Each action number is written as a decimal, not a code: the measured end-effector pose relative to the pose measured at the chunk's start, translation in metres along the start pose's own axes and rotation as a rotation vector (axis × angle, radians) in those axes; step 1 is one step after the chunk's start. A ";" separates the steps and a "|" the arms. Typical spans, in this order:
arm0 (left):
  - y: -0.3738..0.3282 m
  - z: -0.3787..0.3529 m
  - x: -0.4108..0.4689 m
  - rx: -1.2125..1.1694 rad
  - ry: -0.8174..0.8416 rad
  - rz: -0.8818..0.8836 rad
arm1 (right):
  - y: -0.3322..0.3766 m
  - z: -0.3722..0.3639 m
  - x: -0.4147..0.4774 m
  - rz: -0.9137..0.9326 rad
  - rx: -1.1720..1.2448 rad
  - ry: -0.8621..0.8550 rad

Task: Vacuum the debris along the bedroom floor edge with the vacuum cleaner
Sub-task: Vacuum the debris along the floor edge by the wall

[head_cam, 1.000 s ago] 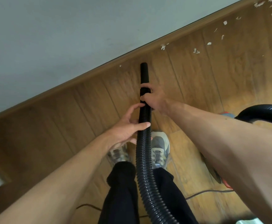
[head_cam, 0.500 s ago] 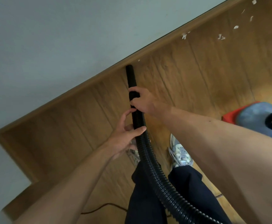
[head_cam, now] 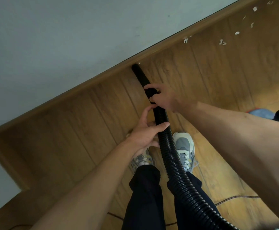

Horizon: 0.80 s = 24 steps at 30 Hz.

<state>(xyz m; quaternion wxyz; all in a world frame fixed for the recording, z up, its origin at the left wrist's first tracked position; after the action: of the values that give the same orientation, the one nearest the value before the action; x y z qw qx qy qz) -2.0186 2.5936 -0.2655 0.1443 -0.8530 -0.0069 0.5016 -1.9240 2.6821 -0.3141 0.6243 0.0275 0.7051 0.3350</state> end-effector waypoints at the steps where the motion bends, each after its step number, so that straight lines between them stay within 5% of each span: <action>1: 0.000 -0.002 0.001 0.001 0.006 0.000 | -0.002 0.003 -0.001 0.000 0.003 -0.014; 12: -0.004 0.000 0.000 0.050 0.030 0.023 | -0.020 0.012 -0.006 0.012 0.159 -0.194; 24: 0.016 0.037 -0.023 -0.038 -0.023 0.018 | 0.000 -0.044 0.014 0.028 0.026 -0.006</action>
<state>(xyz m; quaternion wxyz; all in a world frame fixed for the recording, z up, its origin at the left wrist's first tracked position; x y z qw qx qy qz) -2.0638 2.5837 -0.2673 0.1235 -0.8498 -0.0104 0.5122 -1.9671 2.6694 -0.3262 0.6212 0.0467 0.7071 0.3346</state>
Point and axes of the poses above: each hand's wrist, its own x-axis towards the middle knuckle, its own z-axis out of the back of the hand, y = z × x, the point moved 9 cm from there along x, towards the middle knuckle, and after that the axes turned 10 degrees about y, right-handed, at the moved point
